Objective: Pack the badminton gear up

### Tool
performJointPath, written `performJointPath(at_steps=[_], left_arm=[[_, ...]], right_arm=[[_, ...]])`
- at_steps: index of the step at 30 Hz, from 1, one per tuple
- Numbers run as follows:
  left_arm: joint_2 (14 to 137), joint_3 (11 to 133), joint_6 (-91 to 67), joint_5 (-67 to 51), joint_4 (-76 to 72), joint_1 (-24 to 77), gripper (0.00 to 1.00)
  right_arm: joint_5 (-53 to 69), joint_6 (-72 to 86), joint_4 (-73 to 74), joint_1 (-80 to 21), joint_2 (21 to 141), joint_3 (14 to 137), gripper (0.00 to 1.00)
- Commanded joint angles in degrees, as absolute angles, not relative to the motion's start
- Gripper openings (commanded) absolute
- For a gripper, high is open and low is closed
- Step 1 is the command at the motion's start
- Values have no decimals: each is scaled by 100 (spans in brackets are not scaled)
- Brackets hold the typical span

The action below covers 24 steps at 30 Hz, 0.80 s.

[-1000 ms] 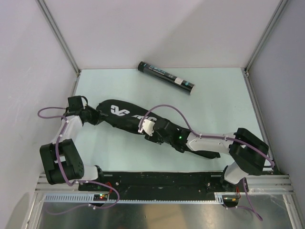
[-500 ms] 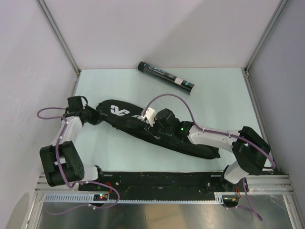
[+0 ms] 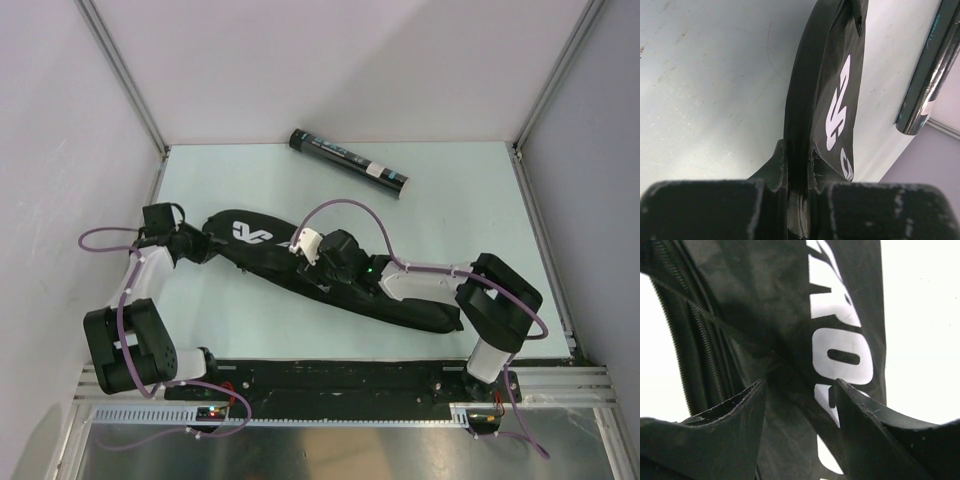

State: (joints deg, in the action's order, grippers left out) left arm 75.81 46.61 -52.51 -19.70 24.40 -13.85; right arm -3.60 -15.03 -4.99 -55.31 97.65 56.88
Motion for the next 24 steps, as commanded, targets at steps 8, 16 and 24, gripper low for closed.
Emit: performJointPath(at_steps=[8,16,24], left_arm=[[7379,4505,-5436,-1849,2356,-1200,0],[7293,4273,-5777,-1926,2347,-1162,0],[6997,3984,-6871,-1931,2356,-1162,0]], right_arm=[[-933,-1625,-1477,-5327,10126,6263,23],[-1307,-1035,-1596,-5147,10591,6626,16],[-1173,114,-23,-5264,10249,7120,41]])
